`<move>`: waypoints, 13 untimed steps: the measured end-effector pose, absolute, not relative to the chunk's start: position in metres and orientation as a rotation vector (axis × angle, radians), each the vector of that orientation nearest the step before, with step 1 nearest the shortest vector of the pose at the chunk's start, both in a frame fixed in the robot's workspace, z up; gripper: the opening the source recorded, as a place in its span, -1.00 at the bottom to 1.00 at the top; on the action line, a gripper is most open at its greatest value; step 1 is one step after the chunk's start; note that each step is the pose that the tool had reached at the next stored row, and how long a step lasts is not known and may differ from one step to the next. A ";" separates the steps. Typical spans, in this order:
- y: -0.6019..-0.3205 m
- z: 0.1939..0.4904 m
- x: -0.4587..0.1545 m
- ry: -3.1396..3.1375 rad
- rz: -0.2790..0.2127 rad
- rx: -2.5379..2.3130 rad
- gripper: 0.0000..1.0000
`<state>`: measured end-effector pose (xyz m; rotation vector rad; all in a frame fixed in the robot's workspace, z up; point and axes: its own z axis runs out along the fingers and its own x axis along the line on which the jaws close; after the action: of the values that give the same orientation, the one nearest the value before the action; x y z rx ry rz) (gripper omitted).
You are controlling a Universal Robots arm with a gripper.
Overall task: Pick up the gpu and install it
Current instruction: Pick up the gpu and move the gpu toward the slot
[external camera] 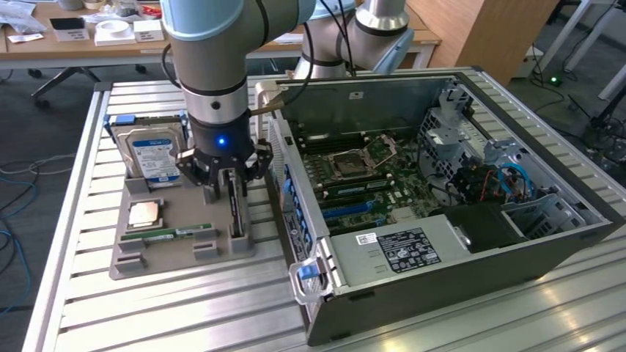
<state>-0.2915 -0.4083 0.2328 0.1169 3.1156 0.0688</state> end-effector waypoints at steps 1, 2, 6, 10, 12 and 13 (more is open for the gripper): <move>-0.408 0.233 -0.291 3.116 0.069 0.117 -0.03; -0.408 0.233 -0.291 3.116 0.069 0.117 -0.03; -0.408 0.233 -0.291 3.115 0.069 0.117 -0.03; -0.408 0.233 -0.291 3.115 0.069 0.117 -0.19; -0.408 0.233 -0.291 3.115 0.069 0.117 -0.19; -0.408 0.233 -0.291 3.115 0.069 0.117 -0.19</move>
<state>-0.2914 -0.4082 0.2326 0.1170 3.1154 0.0691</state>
